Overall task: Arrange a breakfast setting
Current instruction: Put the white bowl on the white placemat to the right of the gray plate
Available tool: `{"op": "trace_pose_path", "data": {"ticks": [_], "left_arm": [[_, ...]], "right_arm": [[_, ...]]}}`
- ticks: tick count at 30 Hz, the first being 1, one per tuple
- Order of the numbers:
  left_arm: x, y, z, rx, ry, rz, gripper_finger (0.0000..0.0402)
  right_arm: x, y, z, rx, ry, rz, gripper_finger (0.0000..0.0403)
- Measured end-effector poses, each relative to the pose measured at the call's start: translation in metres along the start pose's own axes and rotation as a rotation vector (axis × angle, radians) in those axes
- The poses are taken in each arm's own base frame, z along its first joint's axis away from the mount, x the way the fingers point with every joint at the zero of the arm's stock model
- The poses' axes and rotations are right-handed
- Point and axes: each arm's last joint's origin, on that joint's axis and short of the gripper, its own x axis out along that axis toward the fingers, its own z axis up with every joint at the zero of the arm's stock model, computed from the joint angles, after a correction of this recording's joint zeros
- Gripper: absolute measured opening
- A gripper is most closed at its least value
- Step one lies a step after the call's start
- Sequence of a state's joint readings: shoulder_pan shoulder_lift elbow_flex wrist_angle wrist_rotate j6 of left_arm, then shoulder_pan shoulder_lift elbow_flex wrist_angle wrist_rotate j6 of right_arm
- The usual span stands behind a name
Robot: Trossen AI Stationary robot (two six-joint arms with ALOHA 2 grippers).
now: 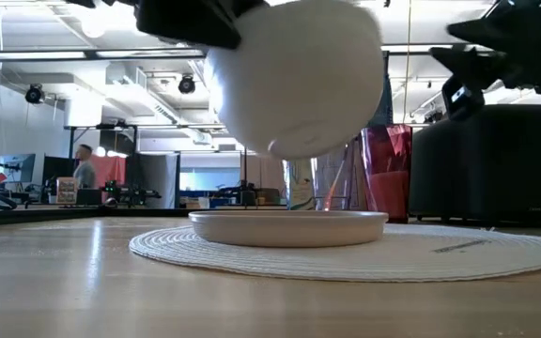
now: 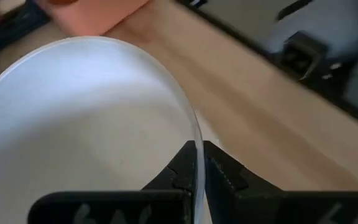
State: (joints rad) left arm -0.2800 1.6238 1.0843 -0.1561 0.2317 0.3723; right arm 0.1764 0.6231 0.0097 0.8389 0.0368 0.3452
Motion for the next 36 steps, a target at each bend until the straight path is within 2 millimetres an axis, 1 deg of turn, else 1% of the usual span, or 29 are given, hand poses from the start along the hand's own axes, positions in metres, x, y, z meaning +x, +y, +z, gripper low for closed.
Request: {"op": "trace_pose_path", "data": {"ticks": [4,8,12,15,17,20,24,27,29,32,36], "left_arm": [[0.0,0.002,0.002,0.02,-0.022,0.013,0.0],[0.005,0.004,0.003,0.037,-0.042,0.024,0.0],[0.013,0.006,0.002,0.046,-0.039,0.025,0.0],[0.019,0.013,0.007,0.043,-0.041,0.033,0.0],[0.024,0.018,0.009,0.039,-0.041,0.037,0.0],[0.03,0.022,0.012,0.018,-0.008,0.027,0.0],[0.037,0.026,0.008,-0.03,0.078,-0.002,0.0],[0.037,0.031,0.011,-0.024,0.072,-0.004,0.0],[0.035,0.036,0.014,-0.007,0.046,-0.015,0.0],[0.035,0.046,0.01,0.002,0.052,-0.016,0.0],[0.033,0.063,0.008,0.017,0.041,0.014,0.0]], "right_arm": [[0.0,-0.004,0.002,0.005,-0.058,-0.134,0.0123],[0.0,-0.004,0.002,0.0,-0.059,-0.135,0.0123],[0.001,-0.004,0.002,0.089,-0.049,-0.139,0.0123],[0.008,-0.001,0.008,0.114,-0.01,-0.136,0.0123],[0.016,0.003,0.015,0.117,0.06,-0.141,0.0123],[0.026,0.009,0.028,0.1,0.278,-0.19,0.0123],[0.033,0.02,0.057,0.05,0.545,-0.288,0.0123],[0.036,0.029,0.08,-0.048,0.665,-0.304,0.0123],[0.039,0.033,0.093,-0.137,0.727,-0.285,0.0123],[0.046,0.039,0.105,-0.262,0.821,-0.22,0.0123],[0.056,0.044,0.112,-0.423,0.941,-0.089,0.0123]]}}
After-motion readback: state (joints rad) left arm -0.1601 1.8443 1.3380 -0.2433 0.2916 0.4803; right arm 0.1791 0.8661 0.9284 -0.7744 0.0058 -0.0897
